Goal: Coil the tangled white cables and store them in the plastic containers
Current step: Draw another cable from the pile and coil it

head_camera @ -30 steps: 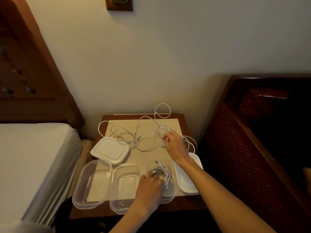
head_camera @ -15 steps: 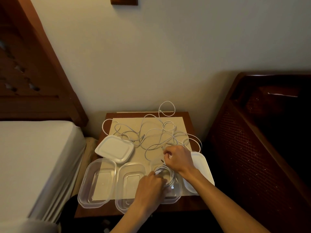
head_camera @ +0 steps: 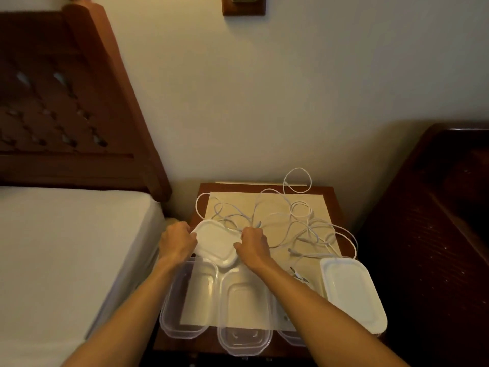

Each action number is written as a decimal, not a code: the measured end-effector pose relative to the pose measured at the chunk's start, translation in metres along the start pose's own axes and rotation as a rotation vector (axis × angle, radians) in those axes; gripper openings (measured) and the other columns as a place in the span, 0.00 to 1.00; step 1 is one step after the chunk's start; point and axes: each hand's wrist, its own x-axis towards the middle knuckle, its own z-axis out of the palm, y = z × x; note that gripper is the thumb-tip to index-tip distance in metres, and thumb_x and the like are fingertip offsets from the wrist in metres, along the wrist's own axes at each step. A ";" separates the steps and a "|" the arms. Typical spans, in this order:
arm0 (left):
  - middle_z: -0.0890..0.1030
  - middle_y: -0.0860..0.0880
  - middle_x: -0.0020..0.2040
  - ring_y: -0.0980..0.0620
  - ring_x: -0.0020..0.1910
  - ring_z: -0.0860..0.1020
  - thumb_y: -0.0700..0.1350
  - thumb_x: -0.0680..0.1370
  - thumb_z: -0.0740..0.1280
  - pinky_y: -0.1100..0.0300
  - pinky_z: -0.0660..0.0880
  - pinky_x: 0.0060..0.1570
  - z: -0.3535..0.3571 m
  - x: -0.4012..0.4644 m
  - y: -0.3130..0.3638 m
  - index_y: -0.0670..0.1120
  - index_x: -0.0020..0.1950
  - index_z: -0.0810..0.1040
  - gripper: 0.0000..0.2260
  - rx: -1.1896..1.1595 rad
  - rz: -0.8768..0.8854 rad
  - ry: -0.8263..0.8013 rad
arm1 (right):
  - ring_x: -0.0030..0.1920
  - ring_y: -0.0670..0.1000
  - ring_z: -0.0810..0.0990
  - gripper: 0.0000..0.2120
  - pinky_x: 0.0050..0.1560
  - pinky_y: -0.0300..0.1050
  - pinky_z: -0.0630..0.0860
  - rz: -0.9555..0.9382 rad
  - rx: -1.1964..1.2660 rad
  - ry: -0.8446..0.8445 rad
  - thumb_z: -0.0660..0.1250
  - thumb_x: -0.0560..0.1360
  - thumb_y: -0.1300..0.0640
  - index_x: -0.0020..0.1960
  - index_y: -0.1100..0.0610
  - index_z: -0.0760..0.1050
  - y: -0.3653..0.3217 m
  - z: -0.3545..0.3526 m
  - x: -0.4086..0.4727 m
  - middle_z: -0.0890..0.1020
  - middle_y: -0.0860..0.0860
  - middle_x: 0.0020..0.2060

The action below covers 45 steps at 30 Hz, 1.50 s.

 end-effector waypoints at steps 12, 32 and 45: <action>0.82 0.46 0.42 0.50 0.35 0.80 0.41 0.71 0.75 0.53 0.83 0.38 0.007 0.021 -0.011 0.45 0.43 0.83 0.03 -0.224 -0.109 0.000 | 0.53 0.59 0.80 0.16 0.46 0.45 0.77 0.240 0.157 0.052 0.73 0.71 0.57 0.55 0.63 0.77 -0.007 0.011 0.017 0.80 0.58 0.54; 0.84 0.57 0.35 0.60 0.31 0.80 0.39 0.71 0.72 0.66 0.76 0.32 -0.023 -0.141 0.081 0.50 0.42 0.87 0.06 -0.409 0.431 -0.256 | 0.40 0.46 0.81 0.11 0.48 0.42 0.78 0.231 0.437 -0.084 0.69 0.70 0.56 0.51 0.47 0.80 0.092 -0.101 -0.187 0.84 0.46 0.38; 0.81 0.50 0.49 0.47 0.49 0.78 0.36 0.72 0.70 0.55 0.76 0.37 0.087 -0.135 0.100 0.47 0.54 0.82 0.13 -0.001 0.732 -0.051 | 0.56 0.51 0.71 0.24 0.52 0.48 0.71 0.110 -0.373 0.230 0.61 0.76 0.53 0.72 0.47 0.66 0.127 -0.050 -0.162 0.74 0.48 0.57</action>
